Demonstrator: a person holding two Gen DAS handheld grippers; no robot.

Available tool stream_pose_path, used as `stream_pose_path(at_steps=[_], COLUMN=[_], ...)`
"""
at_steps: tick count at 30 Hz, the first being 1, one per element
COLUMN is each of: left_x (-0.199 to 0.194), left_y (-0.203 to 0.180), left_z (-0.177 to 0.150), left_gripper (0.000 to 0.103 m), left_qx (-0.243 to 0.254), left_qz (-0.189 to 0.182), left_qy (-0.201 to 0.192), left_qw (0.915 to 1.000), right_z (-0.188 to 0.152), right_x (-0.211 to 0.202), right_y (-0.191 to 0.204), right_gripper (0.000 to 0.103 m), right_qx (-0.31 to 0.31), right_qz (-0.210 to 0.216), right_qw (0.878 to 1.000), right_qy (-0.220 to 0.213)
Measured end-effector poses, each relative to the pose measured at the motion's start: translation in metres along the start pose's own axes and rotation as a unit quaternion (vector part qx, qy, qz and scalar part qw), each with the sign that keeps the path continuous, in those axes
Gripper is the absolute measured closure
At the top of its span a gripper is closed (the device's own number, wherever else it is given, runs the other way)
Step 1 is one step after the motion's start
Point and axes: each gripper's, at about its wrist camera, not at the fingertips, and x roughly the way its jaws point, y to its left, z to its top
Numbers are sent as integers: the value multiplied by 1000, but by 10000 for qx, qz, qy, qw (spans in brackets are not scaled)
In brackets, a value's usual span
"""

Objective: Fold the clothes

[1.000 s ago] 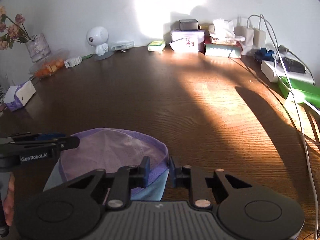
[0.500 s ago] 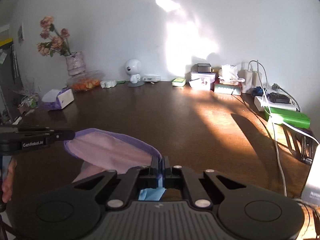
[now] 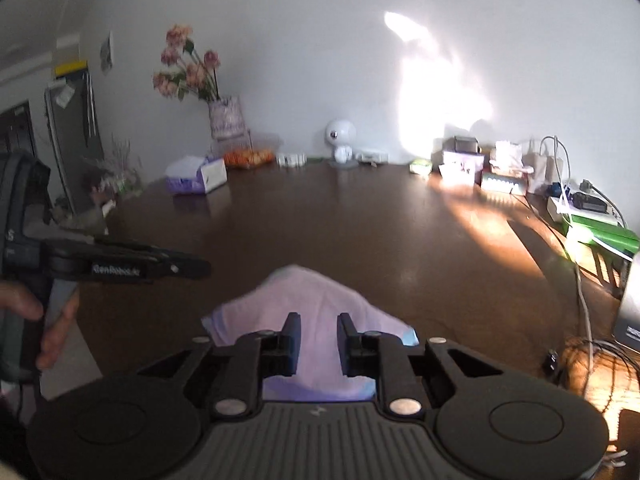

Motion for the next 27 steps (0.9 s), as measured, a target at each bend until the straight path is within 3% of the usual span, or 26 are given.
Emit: stream_pose_path(at_steps=[1,4,7,9,11,14,17,18,19,20,21,22,25,27], left_x=[15,42,33,25,19,8,8,18,28,39,50,58,54,42], left_y=[-7,-12,0,1,-8,-15,-15,-16,-16,-14,-11,-8,6,13], left_z=[3,-7,-20,-22,-21,-9,7,10,11,9,6,3,-11,-15], left_gripper=[68,70,62,62,64,64,63,64,65,71,85,86,80,68], left_qx=[94,256,90,105,369,463,273,294,311,311,311,297,106,31], left_qz=[-85,-160,-192,-237,-205,-47,-184,-198,-209,-214,-220,-237,-336,-315], left_qy=[128,680,738,894,1022,803,418,468,553,743,932,1079,1020,884], left_qw=[9998,9972,9970,9957,9939,9957,9986,9983,9978,9965,9949,9934,9942,9956], right_z=[3,-8,-23,-15,-2,9,-5,-9,-13,-13,-12,-12,-21,-30], right_x=[12,62,52,39,37,66,94,93,92,85,77,70,52,51], right_y=[0,9,30,21,1,-12,-2,1,5,5,4,3,-1,-1], right_gripper=[86,84,82,78,78,97,97,97,96,96,96,94,93,95], right_qx=[91,85,-500,-212,496,946,728,625,522,613,706,800,826,796], right_qz=[-21,-99,217,365,335,-14,-8,-116,-225,-251,-275,-299,-427,-573], right_qw=[9999,9985,9966,9983,9982,9955,9956,9966,9974,9971,9966,9960,9954,9943], right_qy=[-77,540,613,406,-15,102,585,514,440,376,311,246,245,413])
